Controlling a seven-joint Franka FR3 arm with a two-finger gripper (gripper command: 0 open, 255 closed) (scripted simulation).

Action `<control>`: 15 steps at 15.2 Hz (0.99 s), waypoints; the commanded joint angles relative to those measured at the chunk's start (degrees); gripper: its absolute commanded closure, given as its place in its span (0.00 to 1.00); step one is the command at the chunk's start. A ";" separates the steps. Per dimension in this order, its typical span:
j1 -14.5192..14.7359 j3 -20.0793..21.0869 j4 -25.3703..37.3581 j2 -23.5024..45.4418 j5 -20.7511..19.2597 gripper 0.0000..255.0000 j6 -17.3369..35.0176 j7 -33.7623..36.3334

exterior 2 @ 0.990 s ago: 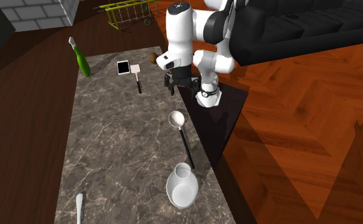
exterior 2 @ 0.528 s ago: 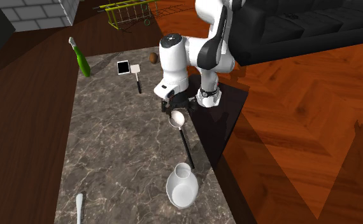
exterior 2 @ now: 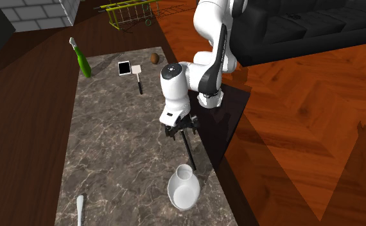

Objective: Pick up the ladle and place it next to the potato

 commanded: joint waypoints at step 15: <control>0.40 0.17 -2.09 2.48 1.08 1.00 4.52 -1.06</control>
